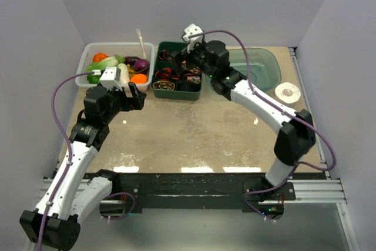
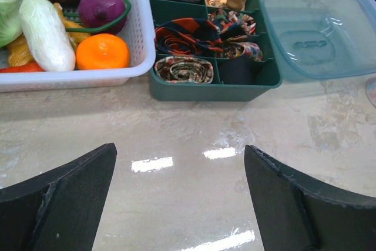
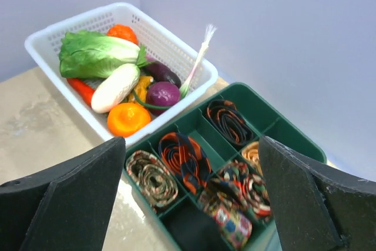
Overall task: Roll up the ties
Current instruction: Reset both arms
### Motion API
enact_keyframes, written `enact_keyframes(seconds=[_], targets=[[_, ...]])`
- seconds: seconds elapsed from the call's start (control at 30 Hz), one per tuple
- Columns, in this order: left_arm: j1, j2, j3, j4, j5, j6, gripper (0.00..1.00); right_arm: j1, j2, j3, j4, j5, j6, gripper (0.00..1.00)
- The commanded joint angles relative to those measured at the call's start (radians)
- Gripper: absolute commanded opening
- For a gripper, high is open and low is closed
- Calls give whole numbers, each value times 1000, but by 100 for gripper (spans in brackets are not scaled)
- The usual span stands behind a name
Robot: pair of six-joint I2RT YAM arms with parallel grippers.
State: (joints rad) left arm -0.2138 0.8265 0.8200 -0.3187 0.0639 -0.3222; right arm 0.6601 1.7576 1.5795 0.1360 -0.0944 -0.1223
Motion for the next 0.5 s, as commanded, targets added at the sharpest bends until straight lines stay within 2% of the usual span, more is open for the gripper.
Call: enact_keyframes(seconds=[0.0, 0.13, 0.3, 0.47], targets=[[8, -6, 11, 101, 76, -46, 95, 3, -196, -180, 148, 140, 78, 99], [7, -10, 11, 153, 94, -75, 95, 1, -348, -350, 218, 223, 98, 99], [8, -6, 10, 176, 106, -103, 95, 3, -451, -412, 214, 282, 81, 99], [8, -7, -2, 196, 103, -124, 95, 1, -469, -423, 183, 294, 79, 99]])
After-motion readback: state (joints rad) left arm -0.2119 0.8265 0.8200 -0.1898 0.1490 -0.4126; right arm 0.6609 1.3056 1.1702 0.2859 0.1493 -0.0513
